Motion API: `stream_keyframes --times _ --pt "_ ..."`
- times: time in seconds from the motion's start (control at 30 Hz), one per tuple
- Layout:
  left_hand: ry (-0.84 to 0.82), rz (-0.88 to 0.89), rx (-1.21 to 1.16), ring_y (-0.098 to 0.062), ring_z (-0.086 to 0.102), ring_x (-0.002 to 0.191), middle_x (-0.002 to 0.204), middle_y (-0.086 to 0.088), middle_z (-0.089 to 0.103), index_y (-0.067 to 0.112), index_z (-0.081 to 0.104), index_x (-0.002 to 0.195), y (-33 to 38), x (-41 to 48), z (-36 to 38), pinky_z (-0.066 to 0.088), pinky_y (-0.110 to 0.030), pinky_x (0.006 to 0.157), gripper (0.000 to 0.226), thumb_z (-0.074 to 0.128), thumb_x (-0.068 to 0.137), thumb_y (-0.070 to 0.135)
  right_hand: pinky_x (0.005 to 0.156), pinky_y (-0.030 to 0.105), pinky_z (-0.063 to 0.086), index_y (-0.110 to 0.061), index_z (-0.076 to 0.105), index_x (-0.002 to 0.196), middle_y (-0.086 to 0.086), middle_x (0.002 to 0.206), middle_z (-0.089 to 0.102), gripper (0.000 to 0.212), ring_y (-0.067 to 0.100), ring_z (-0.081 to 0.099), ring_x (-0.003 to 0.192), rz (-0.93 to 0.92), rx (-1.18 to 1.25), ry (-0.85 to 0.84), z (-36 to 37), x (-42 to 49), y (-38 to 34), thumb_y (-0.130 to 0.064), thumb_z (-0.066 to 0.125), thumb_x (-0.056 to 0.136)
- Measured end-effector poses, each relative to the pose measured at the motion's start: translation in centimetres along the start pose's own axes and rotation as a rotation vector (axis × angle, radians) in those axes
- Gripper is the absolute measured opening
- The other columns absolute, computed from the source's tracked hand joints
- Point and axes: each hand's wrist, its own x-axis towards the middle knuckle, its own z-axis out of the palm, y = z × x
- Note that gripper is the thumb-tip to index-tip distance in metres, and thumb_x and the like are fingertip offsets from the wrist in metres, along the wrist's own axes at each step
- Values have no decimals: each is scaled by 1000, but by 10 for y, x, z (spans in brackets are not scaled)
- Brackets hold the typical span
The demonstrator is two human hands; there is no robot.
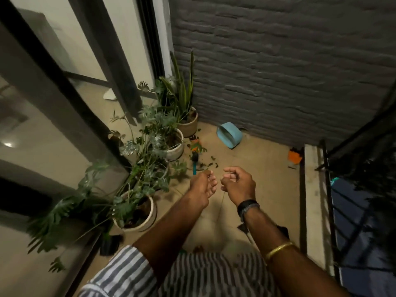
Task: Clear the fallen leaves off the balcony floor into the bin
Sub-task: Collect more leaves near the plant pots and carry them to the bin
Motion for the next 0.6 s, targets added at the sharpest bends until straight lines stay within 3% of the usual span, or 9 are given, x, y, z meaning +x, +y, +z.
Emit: stream_keyframes --times 0.1,0.2,0.37,0.6 --pt "-27 -15 8 -9 55 60 74 3 59 16 59 81 35 41 31 41 -19 46 20 50 99 19 67 45 63 -28 73 89 -4 77 71 29 9 69 60 4 -7 -21 5 62 -12 -3 66 77" --pt "-52 -17 -40 -6 49 45 56 7 52 19 52 75 64 93 57 34 -15 41 22 48 97 18 65 45 63 -28 73 90 -6 75 72 28 11 70 62 11 -37 -46 12 133 -19 -5 65 76" --pt "-43 0 -118 -4 45 35 44 10 46 19 45 69 102 177 104 33 -15 37 27 49 95 18 74 42 62 -45 69 88 -14 85 73 28 12 71 84 -43 -199 -182 24 267 -21 -22 64 73" --pt "169 -60 -348 -10 42 37 49 3 46 17 49 70 160 265 194 35 -18 37 31 43 100 15 78 42 61 -35 68 84 -12 82 72 28 9 69 81 -73 -309 -462 32 430 -50 -9 66 76"
